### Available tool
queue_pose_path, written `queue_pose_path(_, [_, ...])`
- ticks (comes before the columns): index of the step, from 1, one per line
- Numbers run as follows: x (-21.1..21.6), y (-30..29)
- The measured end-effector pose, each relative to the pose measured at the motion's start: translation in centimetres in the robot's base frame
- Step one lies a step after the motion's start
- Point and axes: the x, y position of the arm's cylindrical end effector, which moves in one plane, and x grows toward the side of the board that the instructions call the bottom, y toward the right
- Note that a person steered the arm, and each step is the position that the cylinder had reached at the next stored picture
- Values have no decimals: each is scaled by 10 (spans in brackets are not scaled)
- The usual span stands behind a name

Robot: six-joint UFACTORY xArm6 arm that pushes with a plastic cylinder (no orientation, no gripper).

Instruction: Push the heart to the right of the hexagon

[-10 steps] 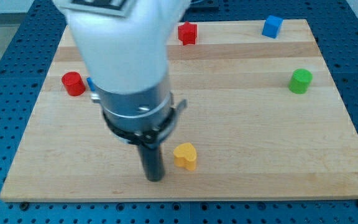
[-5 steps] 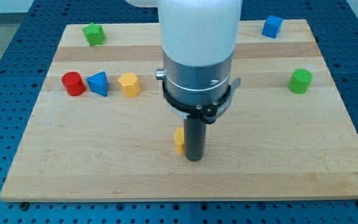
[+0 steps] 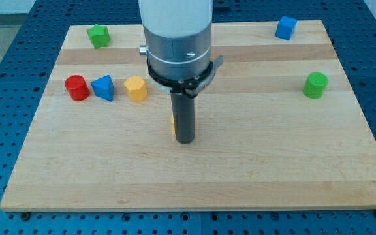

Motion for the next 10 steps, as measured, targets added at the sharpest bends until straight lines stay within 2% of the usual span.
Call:
queue_pose_path(3, [-38, -1])
queue_pose_path(10, [-86, 1])
